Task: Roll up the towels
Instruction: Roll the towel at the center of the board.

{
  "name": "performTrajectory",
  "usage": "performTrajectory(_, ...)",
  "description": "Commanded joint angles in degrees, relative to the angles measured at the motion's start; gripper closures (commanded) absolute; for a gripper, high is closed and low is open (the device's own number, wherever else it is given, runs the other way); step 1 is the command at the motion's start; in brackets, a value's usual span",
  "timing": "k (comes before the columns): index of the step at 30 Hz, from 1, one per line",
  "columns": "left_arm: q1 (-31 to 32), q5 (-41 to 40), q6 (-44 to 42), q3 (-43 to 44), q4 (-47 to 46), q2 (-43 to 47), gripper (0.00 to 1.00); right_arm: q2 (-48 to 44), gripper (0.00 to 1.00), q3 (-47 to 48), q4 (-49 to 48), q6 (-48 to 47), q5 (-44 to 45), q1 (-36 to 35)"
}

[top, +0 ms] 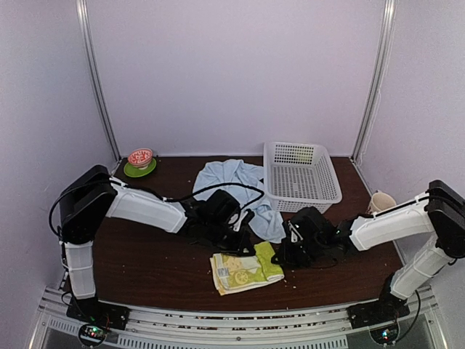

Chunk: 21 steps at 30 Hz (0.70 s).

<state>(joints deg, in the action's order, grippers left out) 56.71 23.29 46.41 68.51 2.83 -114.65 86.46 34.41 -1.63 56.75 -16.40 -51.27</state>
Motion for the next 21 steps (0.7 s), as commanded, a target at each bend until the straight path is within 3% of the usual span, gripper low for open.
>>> performTrajectory(1, -0.37, -2.18, -0.96, -2.06, 0.69, 6.28, 0.99, -1.09, 1.0, 7.7, 20.38, -10.65, 10.48, -1.1)
performTrajectory(10, -0.71, -4.65, -2.79, -4.41, 2.05, 8.16, 1.0, 5.74, 1.0, 20.53, 36.0, -14.54, 24.25, -7.48)
performTrajectory(21, -0.99, -6.82, -3.74, -9.59, 2.18, 7.51, 1.0, 10.16, 1.0, 27.39, 41.58, -13.03, 30.84, -11.03)
